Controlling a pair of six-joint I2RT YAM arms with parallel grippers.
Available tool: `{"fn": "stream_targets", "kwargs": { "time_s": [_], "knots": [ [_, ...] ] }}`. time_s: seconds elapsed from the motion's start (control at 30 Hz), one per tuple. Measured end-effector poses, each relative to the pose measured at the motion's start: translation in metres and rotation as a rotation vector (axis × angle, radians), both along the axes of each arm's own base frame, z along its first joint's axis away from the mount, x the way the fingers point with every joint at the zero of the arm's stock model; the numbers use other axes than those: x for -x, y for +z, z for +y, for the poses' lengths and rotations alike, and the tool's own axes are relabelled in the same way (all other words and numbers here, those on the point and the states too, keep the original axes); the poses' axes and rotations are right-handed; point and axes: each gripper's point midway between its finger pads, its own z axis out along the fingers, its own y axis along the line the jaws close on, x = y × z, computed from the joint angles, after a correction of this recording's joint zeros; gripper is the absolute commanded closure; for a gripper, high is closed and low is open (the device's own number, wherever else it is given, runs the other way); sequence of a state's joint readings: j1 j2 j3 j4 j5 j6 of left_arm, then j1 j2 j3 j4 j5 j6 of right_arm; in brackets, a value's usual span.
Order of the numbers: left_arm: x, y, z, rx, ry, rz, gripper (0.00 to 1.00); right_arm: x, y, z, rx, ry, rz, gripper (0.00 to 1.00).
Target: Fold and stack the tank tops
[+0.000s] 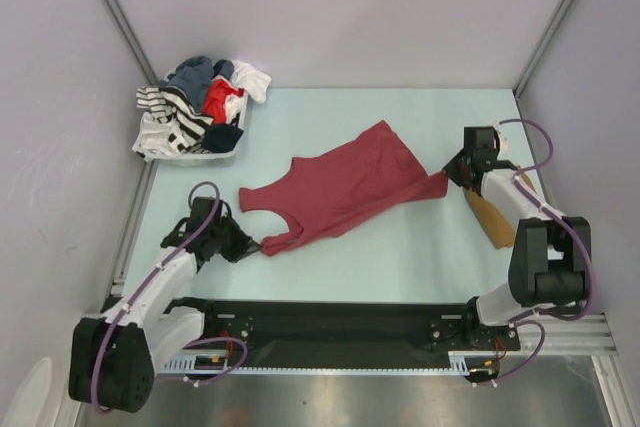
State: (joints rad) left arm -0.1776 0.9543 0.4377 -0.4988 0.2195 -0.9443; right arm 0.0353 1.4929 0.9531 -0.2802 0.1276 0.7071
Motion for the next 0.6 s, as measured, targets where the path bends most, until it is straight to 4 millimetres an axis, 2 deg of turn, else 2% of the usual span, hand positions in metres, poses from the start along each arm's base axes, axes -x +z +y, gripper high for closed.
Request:
{"fn": "stream_targets", "kwargs": {
  "time_s": [0.07, 0.1, 0.17, 0.2, 0.27, 0.3, 0.33, 0.47, 0.53, 0.6],
  "knots": [
    [-0.008, 0.005, 0.003, 0.01, 0.024, -0.015, 0.84, -0.013, 0.003, 0.001, 0.0, 0.0, -0.004, 0.92],
    [-0.01, 0.004, 0.005, 0.012, 0.033, -0.01, 0.74, -0.017, 0.003, 0.001, -0.001, 0.0, -0.002, 0.83],
    [-0.011, -0.001, 0.008, 0.018, 0.045, 0.017, 0.61, -0.025, -0.003, 0.001, -0.002, 0.0, 0.013, 0.79],
    [-0.011, -0.005, 0.01, 0.019, 0.053, 0.034, 0.48, -0.028, -0.008, 0.002, -0.003, 0.003, 0.025, 0.71],
    [-0.012, -0.007, 0.016, 0.013, 0.07, 0.042, 0.34, -0.03, -0.018, 0.004, -0.011, 0.014, 0.05, 0.56],
    [-0.013, -0.006, 0.018, 0.008, 0.078, 0.034, 0.3, -0.03, -0.023, 0.004, -0.014, 0.018, 0.062, 0.43],
    [-0.015, -0.004, 0.021, -0.002, 0.083, 0.017, 0.3, -0.029, -0.027, 0.005, -0.019, 0.024, 0.074, 0.41],
    [-0.027, 0.021, 0.024, -0.039, 0.05, -0.122, 0.28, -0.027, -0.029, 0.007, -0.016, 0.058, 0.087, 0.43],
    [-0.031, 0.037, 0.02, -0.075, 0.001, -0.202, 0.26, -0.026, -0.026, 0.006, -0.009, 0.071, 0.079, 0.51],
    [-0.034, 0.053, 0.005, -0.119, -0.087, -0.273, 0.25, -0.022, -0.023, 0.003, -0.004, 0.073, 0.065, 0.62]
  ]
}}
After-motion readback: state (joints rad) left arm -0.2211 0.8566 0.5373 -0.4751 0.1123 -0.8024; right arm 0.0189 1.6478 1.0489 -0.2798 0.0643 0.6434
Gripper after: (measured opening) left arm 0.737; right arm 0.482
